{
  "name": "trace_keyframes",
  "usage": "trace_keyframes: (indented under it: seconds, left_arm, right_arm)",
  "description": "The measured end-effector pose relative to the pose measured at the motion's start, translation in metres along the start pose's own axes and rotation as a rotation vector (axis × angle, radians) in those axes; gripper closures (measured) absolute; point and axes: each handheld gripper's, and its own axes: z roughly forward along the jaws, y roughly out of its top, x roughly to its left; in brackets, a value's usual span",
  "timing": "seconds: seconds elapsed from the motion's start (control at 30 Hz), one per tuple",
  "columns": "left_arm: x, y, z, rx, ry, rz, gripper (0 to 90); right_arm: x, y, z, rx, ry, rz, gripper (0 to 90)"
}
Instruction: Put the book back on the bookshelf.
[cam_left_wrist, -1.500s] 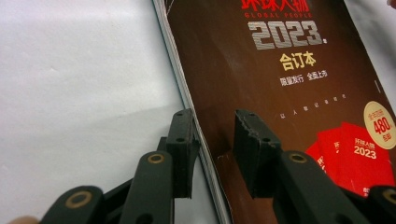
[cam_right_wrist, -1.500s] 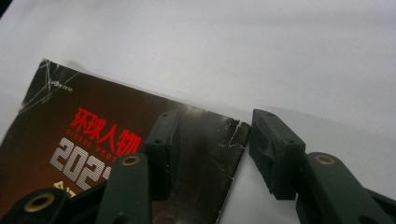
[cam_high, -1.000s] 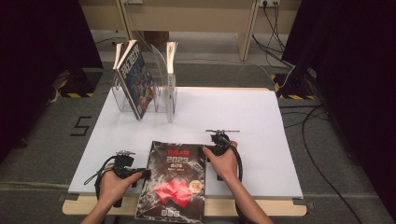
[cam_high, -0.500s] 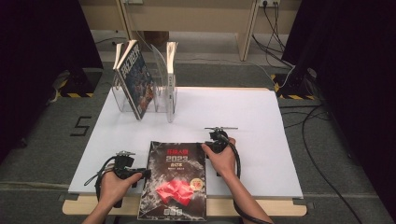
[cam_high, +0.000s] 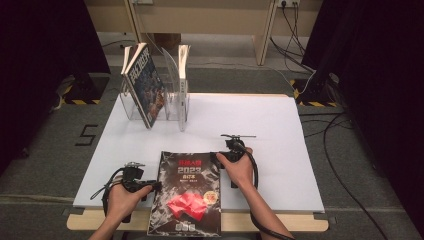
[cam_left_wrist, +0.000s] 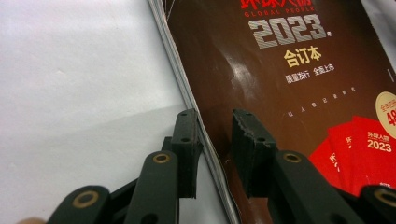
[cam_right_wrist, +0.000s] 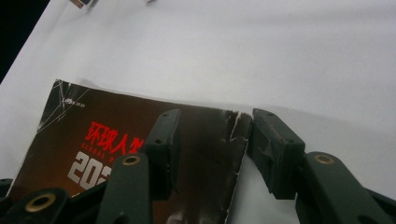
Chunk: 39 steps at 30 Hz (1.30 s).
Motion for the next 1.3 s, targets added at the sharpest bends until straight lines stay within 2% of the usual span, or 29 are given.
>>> trace_keyframes:
  seconds: [0.13, 0.2, 0.23, 0.3, 0.47, 0.57, 0.7, 0.83, 0.93, 1.1, 1.3]
  left_arm:
    - [0.000, -0.001, 0.000, -0.004, -0.003, -0.001, 70.6]
    - [0.000, -0.001, 0.000, -0.003, -0.003, 0.000, 70.6]
    - [0.000, -0.001, 0.000, -0.004, -0.003, 0.000, 70.6]
    - [0.001, -0.001, 0.000, -0.005, -0.004, 0.001, 70.6]
    - [0.000, -0.002, 0.000, -0.015, -0.004, 0.010, 70.1]
    - [0.001, -0.002, -0.001, -0.016, -0.016, 0.009, 69.5]
    - [0.004, -0.001, -0.003, -0.023, -0.023, 0.011, 67.7]
    - [0.006, 0.002, -0.011, -0.079, -0.018, 0.006, 62.8]
    - [0.005, 0.005, -0.015, -0.114, -0.018, 0.022, 58.2]
    - [0.003, 0.007, -0.018, -0.169, 0.002, 0.083, 49.3]
    - [0.000, 0.010, -0.021, -0.207, 0.014, 0.095, 40.8]
  right_arm:
    - [0.002, -0.002, 0.000, 0.038, 0.049, 0.030, 57.3]
    - [0.004, -0.003, -0.001, 0.065, 0.057, 0.036, 60.6]
    - [0.004, -0.004, -0.001, 0.068, 0.054, 0.016, 62.7]
    - [0.004, -0.006, -0.002, 0.084, 0.053, 0.010, 68.1]
    - [0.003, -0.005, -0.009, 0.084, 0.102, 0.022, 82.3]
    - [0.008, -0.002, -0.017, 0.077, 0.132, 0.024, 86.1]
    - [0.012, 0.000, -0.024, 0.045, 0.157, 0.024, 87.0]
    - [0.014, 0.006, -0.035, -0.003, 0.173, 0.034, 87.1]
    - [0.016, 0.012, -0.046, -0.040, 0.162, 0.023, 87.2]
    - [0.023, 0.021, -0.064, -0.113, 0.142, -0.009, 87.2]
    - [0.031, 0.029, -0.076, -0.193, 0.103, -0.046, 87.2]
